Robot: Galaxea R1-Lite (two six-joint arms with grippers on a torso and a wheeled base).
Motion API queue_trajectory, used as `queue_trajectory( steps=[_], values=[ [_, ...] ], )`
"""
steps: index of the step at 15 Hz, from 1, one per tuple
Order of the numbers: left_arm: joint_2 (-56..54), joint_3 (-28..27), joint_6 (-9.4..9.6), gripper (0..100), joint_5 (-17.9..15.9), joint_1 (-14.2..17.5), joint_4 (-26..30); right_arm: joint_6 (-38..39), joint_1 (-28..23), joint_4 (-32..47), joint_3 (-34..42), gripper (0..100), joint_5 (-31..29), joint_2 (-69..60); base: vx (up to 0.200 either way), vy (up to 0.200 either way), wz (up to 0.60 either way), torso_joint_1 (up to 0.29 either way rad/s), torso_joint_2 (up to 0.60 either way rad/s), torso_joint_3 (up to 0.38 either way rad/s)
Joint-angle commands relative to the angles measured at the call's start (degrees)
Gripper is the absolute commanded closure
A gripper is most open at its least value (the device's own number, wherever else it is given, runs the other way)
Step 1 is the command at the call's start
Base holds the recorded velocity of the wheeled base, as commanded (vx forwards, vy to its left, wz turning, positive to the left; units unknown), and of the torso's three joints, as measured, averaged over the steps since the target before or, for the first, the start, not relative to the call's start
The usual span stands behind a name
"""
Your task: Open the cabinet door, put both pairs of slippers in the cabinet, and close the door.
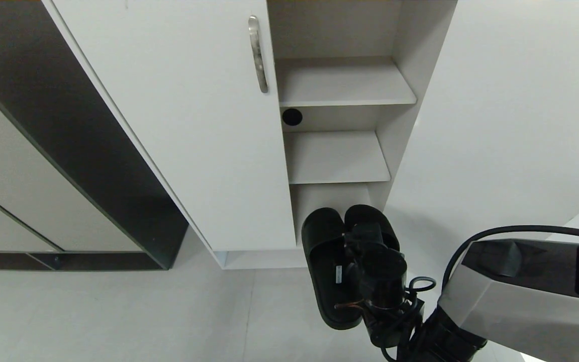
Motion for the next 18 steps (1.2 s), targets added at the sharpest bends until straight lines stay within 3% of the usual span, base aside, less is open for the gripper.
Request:
queue_trajectory(
  steps=[1,3,15,18],
  values=[
    [0.1,0.0,0.02,100,0.0,0.0,0.0,-0.1,-0.1,-0.1,-0.1,100,0.0,-0.5,0.0,0.0,0.0,0.0,0.0,0.0],
    [0.1,0.0,0.02,100,0.0,0.0,0.0,-0.1,-0.1,-0.2,-0.1,100,0.0,-0.6,0.0,0.0,0.0,0.0,0.0,0.0],
    [0.1,0.0,-0.07,100,0.0,0.0,0.0,-0.1,-0.5,-0.2,-0.5,100,-0.1,-2.1,0.2,0.0,0.0,0.004,0.0,0.002],
    [0.1,0.0,-0.16,100,0.0,0.0,0.0,-0.1,-0.5,-0.2,-0.7,100,-0.1,-1.6,0.0,0.0,0.0,0.0,0.0,0.0]
  ],
)
